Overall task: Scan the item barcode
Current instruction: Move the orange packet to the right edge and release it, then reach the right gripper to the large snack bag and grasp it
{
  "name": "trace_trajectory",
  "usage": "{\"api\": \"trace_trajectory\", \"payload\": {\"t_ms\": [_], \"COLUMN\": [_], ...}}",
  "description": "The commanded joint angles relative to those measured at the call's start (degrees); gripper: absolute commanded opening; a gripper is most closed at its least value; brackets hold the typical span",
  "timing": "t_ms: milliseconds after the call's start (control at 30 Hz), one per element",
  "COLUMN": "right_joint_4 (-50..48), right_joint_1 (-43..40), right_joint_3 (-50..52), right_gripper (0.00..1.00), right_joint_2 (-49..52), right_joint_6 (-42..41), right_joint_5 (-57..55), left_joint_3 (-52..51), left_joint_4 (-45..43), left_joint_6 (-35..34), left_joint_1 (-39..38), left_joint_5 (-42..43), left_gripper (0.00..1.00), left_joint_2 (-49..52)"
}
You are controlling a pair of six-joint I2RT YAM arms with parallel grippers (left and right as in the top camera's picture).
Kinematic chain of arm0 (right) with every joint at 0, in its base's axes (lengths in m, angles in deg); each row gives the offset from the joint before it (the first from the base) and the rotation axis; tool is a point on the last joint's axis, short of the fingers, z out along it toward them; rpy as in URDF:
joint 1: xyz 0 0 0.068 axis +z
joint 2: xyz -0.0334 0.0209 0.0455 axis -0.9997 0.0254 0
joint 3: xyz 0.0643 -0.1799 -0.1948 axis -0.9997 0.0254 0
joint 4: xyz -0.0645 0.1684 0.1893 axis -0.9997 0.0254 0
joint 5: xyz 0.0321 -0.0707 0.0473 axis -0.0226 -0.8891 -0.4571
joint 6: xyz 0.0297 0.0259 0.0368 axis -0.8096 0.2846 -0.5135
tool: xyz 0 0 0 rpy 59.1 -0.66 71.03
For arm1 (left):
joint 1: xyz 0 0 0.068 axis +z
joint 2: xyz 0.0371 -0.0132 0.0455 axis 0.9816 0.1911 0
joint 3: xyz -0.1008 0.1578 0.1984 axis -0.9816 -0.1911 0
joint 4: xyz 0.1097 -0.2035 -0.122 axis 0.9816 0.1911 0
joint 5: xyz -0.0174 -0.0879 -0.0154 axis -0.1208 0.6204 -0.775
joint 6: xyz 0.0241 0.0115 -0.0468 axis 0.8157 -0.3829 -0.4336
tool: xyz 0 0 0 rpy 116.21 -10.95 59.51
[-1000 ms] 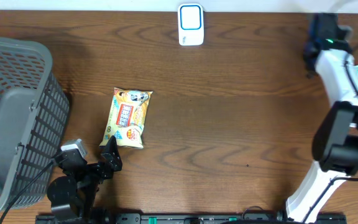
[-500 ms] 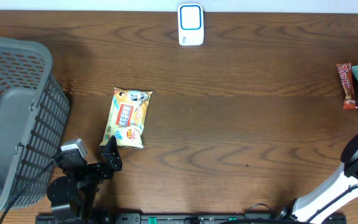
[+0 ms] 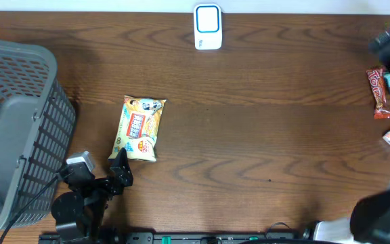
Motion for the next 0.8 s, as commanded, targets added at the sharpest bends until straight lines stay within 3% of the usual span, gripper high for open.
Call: {"api": "trace_trajectory", "payload": {"t_ms": [0, 200, 367, 433, 467, 533, 567, 667, 767], "right_joint_4": [1.9, 5.9, 2.8, 0.2, -1.9, -5.7, -6.5, -9.5, -11.8], "right_joint_1": [9.0, 30.4, 46.8, 51.0, 53.9, 58.2, 59.1, 62.4, 63.2], "right_joint_3": [0.2, 0.3, 0.3, 0.3, 0.3, 0.3, 0.3, 0.3, 0.3], "right_gripper": [0.99, 0.99, 0.99, 0.88, 0.74, 0.61, 0.63, 0.98, 0.99], "right_joint_2": [0.4, 4.7, 13.2, 16.7, 19.5, 23.6, 24.4, 26.5, 26.6], "right_joint_6": [-8.6, -9.5, -3.3, 1.0, 4.6, 8.9, 9.5, 11.4, 9.9], "right_joint_5": [22.5, 23.5, 16.3, 16.3, 16.3, 16.6, 17.0, 17.2, 17.0], "left_joint_3": [-0.1, -0.1, -0.1, -0.1, -0.1, -0.1, -0.1, -0.1, -0.1], "left_joint_4": [-0.2, -0.2, -0.2, -0.2, -0.2, -0.2, -0.2, -0.2, -0.2], "left_joint_6": [-0.3, -0.3, -0.3, -0.3, -0.3, -0.3, -0.3, -0.3, -0.3], "left_joint_1": [0.1, 0.1, 0.1, 0.1, 0.1, 0.1, 0.1, 0.1, 0.1], "left_joint_5": [0.7, 0.7, 0.7, 0.7, 0.7, 0.7, 0.7, 0.7, 0.7], "left_gripper": [0.98, 0.98, 0.98, 0.98, 0.98, 0.98, 0.98, 0.98, 0.98], "left_joint_2": [-0.2, -0.2, -0.2, -0.2, -0.2, -0.2, -0.2, -0.2, -0.2]}}
